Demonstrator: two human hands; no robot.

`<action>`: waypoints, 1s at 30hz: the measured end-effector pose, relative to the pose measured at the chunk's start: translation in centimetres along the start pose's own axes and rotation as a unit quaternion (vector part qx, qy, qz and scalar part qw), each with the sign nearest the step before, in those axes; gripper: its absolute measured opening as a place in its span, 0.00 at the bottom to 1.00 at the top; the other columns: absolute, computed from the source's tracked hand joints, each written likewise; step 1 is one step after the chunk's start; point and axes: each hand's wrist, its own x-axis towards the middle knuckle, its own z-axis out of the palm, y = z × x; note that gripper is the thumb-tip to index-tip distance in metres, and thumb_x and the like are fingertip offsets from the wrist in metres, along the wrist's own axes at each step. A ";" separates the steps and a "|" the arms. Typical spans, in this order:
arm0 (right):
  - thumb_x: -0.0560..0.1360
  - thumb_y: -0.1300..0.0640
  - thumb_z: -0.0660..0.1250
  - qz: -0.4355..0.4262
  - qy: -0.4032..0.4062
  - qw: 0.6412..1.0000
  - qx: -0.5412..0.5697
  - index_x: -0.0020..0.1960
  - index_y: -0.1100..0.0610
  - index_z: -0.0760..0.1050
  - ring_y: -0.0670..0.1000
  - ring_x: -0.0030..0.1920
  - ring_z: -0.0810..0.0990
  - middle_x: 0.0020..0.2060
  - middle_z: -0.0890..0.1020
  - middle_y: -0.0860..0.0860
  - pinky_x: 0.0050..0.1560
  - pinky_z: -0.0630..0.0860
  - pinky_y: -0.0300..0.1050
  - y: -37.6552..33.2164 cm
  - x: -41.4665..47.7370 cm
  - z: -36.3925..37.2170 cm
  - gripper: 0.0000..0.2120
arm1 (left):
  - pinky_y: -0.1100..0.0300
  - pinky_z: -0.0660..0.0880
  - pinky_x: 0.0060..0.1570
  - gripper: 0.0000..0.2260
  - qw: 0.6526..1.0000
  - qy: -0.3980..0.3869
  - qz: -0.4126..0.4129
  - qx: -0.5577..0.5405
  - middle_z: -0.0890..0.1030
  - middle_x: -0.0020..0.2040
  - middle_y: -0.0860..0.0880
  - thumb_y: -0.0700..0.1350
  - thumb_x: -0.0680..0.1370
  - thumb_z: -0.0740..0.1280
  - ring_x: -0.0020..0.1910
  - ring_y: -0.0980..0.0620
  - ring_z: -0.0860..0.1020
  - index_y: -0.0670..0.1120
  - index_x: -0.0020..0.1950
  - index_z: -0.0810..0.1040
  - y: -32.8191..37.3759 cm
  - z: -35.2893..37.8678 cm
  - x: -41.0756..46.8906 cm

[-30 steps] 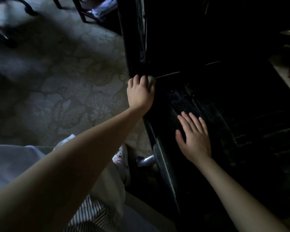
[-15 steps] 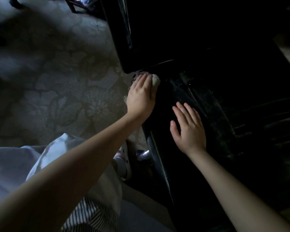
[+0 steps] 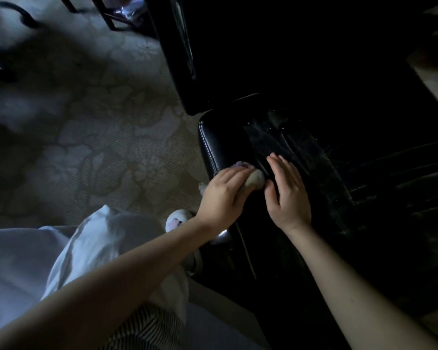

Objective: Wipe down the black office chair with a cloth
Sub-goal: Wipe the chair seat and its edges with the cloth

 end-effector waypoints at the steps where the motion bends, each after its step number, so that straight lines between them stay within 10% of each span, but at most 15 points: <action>1: 0.76 0.57 0.54 -0.002 0.006 1.000 0.001 0.66 0.67 0.70 0.55 0.67 0.67 0.64 0.74 0.62 0.68 0.62 0.50 0.0 0.0 0.0 0.23 | 0.64 0.67 0.58 0.16 0.999 0.011 -0.030 -0.016 0.82 0.53 0.43 0.46 0.77 0.61 0.53 0.50 0.76 0.38 0.58 0.78 0.0 -0.5 0.9; 16: 0.76 0.57 0.54 0.030 0.008 0.999 0.010 0.66 0.66 0.70 0.54 0.68 0.65 0.65 0.74 0.60 0.71 0.55 0.44 0.0 0.8 0.6 0.23 | 0.56 0.70 0.51 0.13 0.982 0.048 -0.127 0.134 0.80 0.57 0.45 0.48 0.80 0.61 0.57 0.45 0.77 0.43 0.60 0.77 -5.2 -0.1 12.9; 30: 0.75 0.56 0.55 0.049 0.036 0.998 0.029 0.66 0.70 0.68 0.58 0.65 0.67 0.62 0.74 0.64 0.67 0.63 0.53 -0.5 1.3 0.5 0.24 | 0.58 0.75 0.55 0.18 0.993 -0.053 0.034 0.105 0.82 0.56 0.46 0.48 0.76 0.60 0.57 0.49 0.79 0.42 0.60 0.79 -1.8 1.2 6.8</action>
